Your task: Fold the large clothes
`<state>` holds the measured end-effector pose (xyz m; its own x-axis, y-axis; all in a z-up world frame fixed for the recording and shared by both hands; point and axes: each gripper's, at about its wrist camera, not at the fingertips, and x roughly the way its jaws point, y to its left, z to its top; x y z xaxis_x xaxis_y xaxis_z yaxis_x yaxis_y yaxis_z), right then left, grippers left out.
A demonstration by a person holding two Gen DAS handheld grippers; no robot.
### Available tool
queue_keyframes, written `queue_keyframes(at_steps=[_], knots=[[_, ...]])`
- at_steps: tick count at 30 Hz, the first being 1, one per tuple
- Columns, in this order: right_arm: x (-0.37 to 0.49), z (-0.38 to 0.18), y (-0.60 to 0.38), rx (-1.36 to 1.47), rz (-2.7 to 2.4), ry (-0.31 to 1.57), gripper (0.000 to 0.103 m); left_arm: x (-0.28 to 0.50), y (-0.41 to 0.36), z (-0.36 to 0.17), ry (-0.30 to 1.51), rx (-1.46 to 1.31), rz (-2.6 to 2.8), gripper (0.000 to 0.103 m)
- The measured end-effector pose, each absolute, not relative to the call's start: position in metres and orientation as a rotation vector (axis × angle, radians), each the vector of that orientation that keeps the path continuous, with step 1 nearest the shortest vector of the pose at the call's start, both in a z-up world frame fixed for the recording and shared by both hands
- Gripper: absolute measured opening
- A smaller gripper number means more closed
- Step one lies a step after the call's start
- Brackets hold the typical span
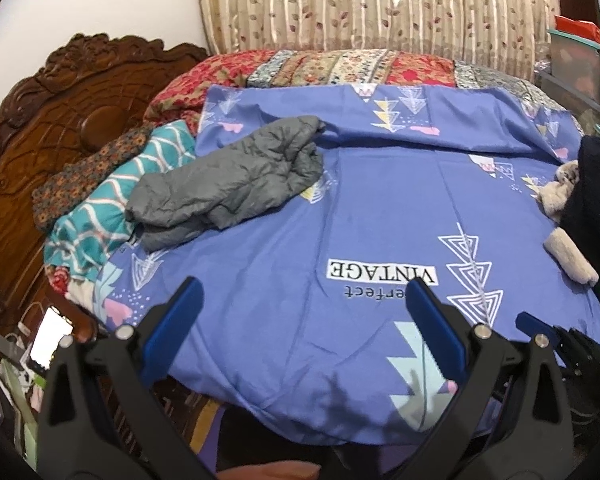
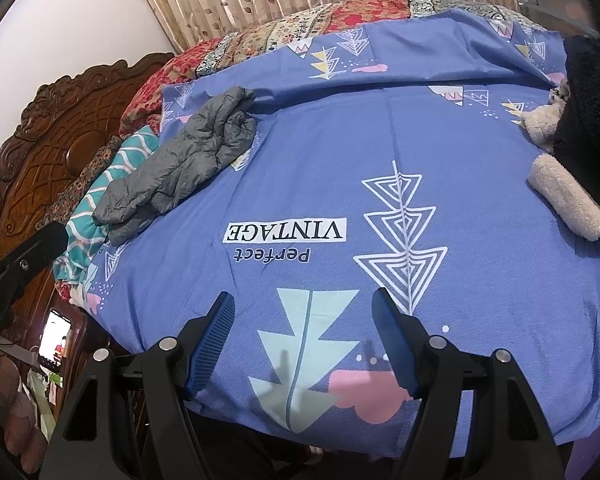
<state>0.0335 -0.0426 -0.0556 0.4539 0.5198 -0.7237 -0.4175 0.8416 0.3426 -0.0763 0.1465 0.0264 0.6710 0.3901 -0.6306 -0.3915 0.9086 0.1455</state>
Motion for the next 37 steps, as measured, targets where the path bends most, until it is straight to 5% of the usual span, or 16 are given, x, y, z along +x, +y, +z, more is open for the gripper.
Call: queue_keyframes(at_steps=[37], knots=[[0.031, -0.062, -0.042, 0.121, 0.584, 0.945, 0.089, -0.077, 0.140, 0.009, 0.770, -0.030, 0.412, 0.097]])
